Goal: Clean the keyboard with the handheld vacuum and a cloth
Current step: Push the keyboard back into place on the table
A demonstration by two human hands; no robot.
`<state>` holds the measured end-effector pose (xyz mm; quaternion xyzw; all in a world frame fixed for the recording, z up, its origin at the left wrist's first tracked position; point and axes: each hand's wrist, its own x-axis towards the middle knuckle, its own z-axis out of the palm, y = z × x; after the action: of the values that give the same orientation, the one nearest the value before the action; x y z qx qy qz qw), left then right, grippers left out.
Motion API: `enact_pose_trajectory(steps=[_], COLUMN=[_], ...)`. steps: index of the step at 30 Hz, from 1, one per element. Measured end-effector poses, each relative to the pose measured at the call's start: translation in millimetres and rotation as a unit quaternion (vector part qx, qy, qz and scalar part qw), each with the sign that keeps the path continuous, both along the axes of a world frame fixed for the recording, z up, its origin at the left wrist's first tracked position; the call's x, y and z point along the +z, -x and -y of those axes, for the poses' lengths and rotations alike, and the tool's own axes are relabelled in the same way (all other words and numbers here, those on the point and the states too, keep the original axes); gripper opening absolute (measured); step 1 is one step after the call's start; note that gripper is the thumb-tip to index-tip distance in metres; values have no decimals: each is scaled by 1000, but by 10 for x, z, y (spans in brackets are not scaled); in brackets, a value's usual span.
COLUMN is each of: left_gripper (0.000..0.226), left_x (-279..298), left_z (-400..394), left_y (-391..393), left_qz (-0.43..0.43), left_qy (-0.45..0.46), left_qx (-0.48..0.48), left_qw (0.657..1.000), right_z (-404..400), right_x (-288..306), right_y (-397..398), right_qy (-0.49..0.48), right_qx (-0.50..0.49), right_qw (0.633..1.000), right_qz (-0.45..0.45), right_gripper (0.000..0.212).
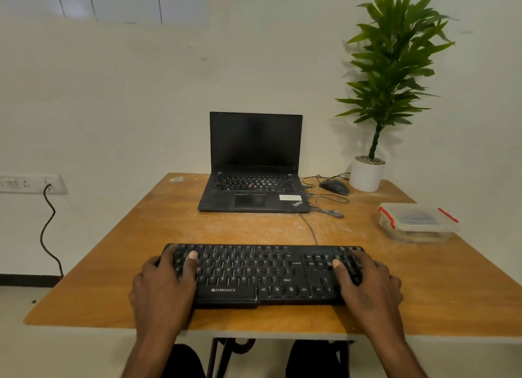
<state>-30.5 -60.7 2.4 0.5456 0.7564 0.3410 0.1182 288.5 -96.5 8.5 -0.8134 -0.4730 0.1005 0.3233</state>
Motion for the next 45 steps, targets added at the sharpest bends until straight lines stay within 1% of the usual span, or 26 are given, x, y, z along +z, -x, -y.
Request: enact_pose_trajectory(steps=[6, 12, 16, 21, 27, 34, 36, 39, 42, 45], left_gripper=[59, 55, 53, 53, 60, 62, 63, 67, 68, 70], left_x=[50, -61, -122, -173, -172, -164, -123, -44, 41, 119], left_z=[-558, -1163, -1432, -1584, -1619, -1626, -1577, -1460, -1349, -1231], left_y=[5, -20, -47, -45, -36, -35, -81, -286, -700, -1279], left_qz=[17, 17, 24, 27, 18, 14, -5, -39, -34, -13], left_qy=[-26, -7, 2, 9, 22, 24, 16, -38, -88, -113], left_qx=[-21, -38, -42, -44, -52, -52, -50, -66, -131, -206], left_qw=[999, 999, 999, 999, 998, 998, 999, 996, 987, 972], right_z=[-443, -969, -1234, -1441, -1505, -1525, -1479, -1341, -1195, -1092], right_x=[107, 109, 125, 60, 9, 43, 72, 137, 231, 339], right_y=[-48, -126, -157, -186, -185, -242, -264, -360, -536, -820], right_qy=[-7, 16, 27, 44, 65, 66, 53, -1, -76, -153], right_qx=[8, 26, 28, 39, 48, 73, 82, 87, 78, 39], right_qw=[1000, 999, 999, 998, 996, 995, 995, 996, 994, 987], right_qz=[-4, -14, -9, -6, 38, 19, -4, -31, -23, 1], right_gripper=[60, 58, 61, 66, 68, 72, 73, 69, 59, 47])
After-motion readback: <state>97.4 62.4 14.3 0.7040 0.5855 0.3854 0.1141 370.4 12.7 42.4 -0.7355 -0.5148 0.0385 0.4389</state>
